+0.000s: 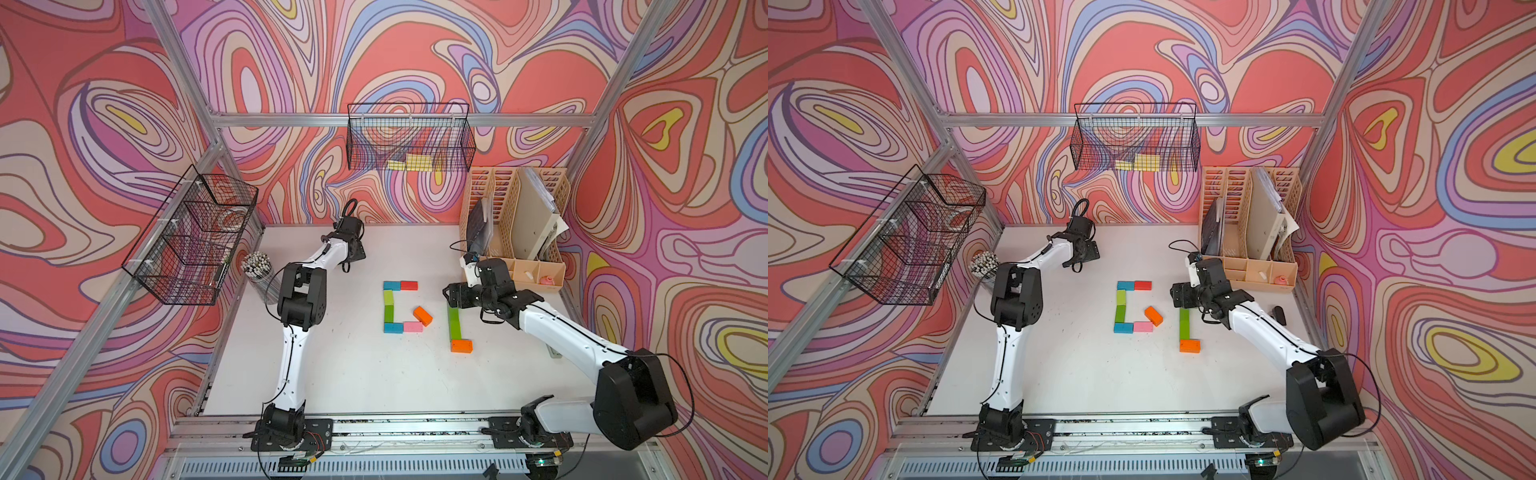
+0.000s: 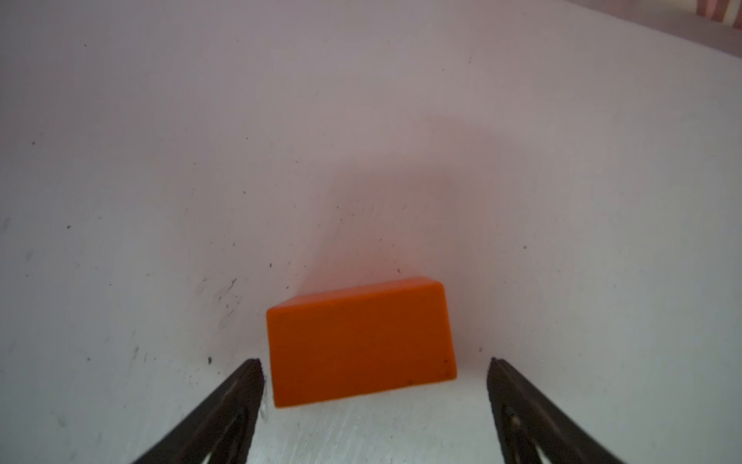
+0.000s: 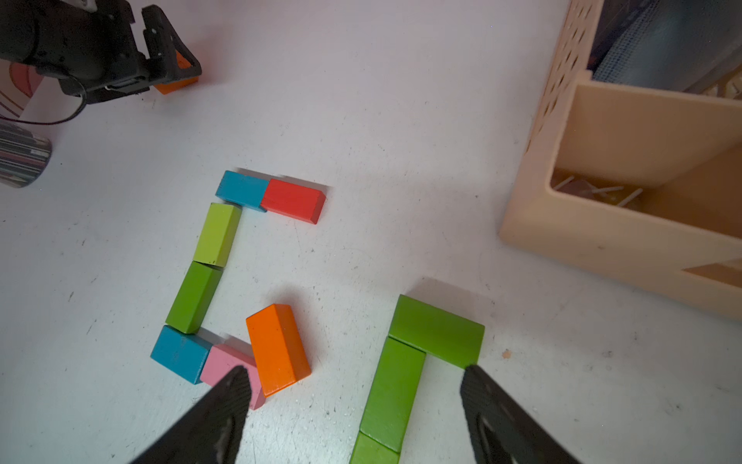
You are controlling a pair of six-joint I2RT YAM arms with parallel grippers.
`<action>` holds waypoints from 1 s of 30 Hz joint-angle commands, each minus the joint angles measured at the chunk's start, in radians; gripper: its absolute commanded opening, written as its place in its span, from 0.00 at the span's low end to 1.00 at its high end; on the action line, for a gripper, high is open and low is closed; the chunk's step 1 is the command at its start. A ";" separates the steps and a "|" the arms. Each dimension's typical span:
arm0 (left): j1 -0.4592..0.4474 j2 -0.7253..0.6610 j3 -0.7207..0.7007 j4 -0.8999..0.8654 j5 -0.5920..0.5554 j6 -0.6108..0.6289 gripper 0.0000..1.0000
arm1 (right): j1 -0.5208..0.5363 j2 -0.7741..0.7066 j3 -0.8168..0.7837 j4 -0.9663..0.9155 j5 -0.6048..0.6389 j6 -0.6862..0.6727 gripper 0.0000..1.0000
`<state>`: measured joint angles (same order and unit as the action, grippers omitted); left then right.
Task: Assemble the letter c with building blocks
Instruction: Pick up the building block from the center of the board.
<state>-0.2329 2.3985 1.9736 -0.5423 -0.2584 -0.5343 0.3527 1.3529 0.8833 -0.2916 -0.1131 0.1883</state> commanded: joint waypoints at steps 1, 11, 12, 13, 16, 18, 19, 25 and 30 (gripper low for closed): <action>0.011 0.030 0.059 -0.059 -0.015 -0.021 0.88 | -0.003 -0.026 -0.019 0.006 0.001 -0.012 0.83; 0.017 0.042 0.086 -0.088 -0.039 -0.030 0.81 | -0.004 -0.057 -0.028 0.006 -0.004 -0.008 0.72; 0.018 0.046 0.092 -0.093 -0.039 -0.031 0.80 | -0.004 -0.063 -0.029 0.005 -0.003 -0.010 0.72; 0.020 0.049 0.094 -0.099 -0.039 -0.029 0.80 | -0.004 -0.068 -0.031 0.003 0.000 -0.011 0.72; 0.022 0.054 0.097 -0.109 -0.049 -0.024 0.79 | -0.003 -0.077 -0.037 0.003 0.003 -0.010 0.71; 0.025 0.056 0.094 -0.110 -0.048 -0.024 0.77 | -0.003 -0.079 -0.040 0.003 -0.001 -0.009 0.71; 0.027 0.056 0.093 -0.110 -0.042 -0.026 0.76 | -0.004 -0.077 -0.040 0.003 -0.002 -0.007 0.71; 0.030 0.048 0.074 -0.088 -0.020 -0.019 0.71 | -0.004 -0.082 -0.041 0.003 -0.002 0.000 0.70; 0.030 0.031 0.042 -0.053 0.022 -0.010 0.63 | -0.003 -0.088 -0.046 0.010 0.001 0.012 0.68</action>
<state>-0.2089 2.4241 2.0399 -0.5961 -0.2634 -0.5449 0.3523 1.2850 0.8505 -0.2913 -0.1169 0.1883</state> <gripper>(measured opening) 0.648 0.688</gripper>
